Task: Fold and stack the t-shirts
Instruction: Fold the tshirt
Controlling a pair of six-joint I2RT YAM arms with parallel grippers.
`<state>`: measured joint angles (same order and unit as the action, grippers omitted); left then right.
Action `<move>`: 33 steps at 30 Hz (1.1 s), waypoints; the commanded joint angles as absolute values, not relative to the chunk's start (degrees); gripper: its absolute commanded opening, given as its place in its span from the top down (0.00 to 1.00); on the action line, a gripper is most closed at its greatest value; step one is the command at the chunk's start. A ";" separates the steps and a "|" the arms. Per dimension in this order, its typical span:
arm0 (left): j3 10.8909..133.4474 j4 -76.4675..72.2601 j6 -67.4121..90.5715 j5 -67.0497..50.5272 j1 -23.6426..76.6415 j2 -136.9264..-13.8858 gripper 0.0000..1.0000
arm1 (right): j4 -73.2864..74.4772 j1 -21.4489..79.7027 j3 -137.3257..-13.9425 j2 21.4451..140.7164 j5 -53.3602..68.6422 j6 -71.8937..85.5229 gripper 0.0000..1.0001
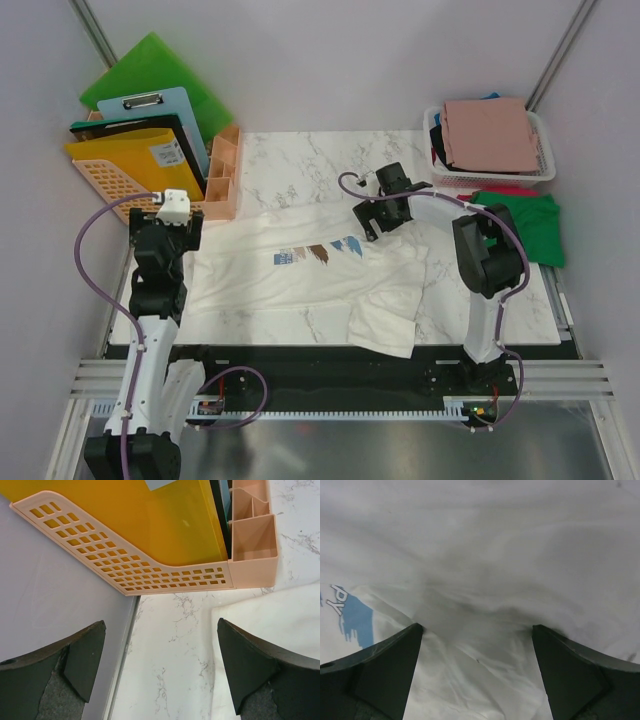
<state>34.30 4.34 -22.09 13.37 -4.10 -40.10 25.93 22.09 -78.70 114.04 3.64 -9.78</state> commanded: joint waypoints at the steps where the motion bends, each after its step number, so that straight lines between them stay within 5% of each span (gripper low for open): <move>1: 33.93 3.60 -23.64 13.19 -4.22 -40.25 0.00 | 23.65 22.06 -73.75 112.77 -5.17 -10.02 0.02; 25: 34.19 4.22 -21.45 9.93 -4.22 -44.38 0.00 | 23.55 2.72 -66.80 108.99 3.76 -18.90 0.02; 33: 33.58 5.36 -21.36 6.77 -4.22 -46.32 0.00 | 34.26 2.81 -77.06 90.47 13.35 -15.21 0.02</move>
